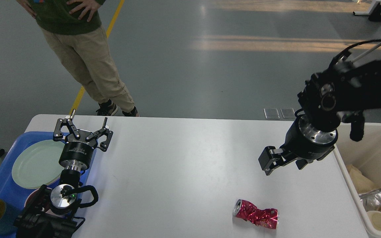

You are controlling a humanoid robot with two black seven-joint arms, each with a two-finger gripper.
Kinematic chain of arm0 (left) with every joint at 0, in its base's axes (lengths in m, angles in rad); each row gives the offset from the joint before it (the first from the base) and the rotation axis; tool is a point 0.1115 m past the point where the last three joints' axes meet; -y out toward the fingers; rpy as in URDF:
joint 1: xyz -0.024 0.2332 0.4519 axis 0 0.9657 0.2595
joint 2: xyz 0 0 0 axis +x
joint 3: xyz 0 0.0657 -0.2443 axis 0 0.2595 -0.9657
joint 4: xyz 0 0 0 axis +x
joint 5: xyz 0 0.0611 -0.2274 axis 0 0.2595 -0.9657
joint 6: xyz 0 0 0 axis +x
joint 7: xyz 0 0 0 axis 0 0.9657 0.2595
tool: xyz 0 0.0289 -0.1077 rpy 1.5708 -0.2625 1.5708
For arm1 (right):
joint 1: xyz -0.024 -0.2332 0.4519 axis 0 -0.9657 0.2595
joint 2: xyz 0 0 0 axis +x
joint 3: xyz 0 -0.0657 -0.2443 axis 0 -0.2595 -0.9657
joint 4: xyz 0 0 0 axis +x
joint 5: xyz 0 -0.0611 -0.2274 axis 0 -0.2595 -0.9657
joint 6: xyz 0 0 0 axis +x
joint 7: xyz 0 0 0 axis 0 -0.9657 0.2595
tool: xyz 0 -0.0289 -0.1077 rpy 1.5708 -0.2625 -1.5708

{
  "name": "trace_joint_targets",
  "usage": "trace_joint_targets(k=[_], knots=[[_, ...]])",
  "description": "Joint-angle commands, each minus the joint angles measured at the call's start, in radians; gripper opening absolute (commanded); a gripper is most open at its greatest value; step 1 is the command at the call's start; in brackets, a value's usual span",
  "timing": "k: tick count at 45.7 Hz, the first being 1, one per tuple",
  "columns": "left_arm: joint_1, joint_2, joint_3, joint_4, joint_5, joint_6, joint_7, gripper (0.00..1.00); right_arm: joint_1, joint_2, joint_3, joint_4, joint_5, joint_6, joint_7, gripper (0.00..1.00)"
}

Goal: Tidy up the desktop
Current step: 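Raise the right gripper and move it toward the crushed red can, then lower the right gripper and grasp the crushed red can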

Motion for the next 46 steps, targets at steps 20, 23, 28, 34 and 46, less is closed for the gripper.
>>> trace_joint_targets(k=[20,23,28,34,46], knots=[[0.000,0.000,0.000,0.000,0.000,0.000,0.000,0.96,-0.482,0.151,0.115,-0.006,-0.736,-0.124,-0.008,0.74],[0.000,0.000,0.000,0.000,0.000,0.000,0.000,0.96,-0.529,0.173,0.110,-0.012,-0.743,-0.124,-0.008,0.90],[0.000,0.000,0.000,0.000,0.000,0.000,0.000,0.96,-0.571,0.205,0.113,-0.062,-0.780,-0.127,-0.005,0.91],[-0.001,0.000,0.000,0.000,0.000,0.000,0.000,0.96,-0.625,0.243,0.110,-0.139,-0.799,-0.162,-0.008,0.92],[0.000,0.000,0.000,0.000,0.000,0.000,0.000,0.96,-0.714,0.321,0.099,-0.279,-0.799,-0.184,-0.008,0.91]])
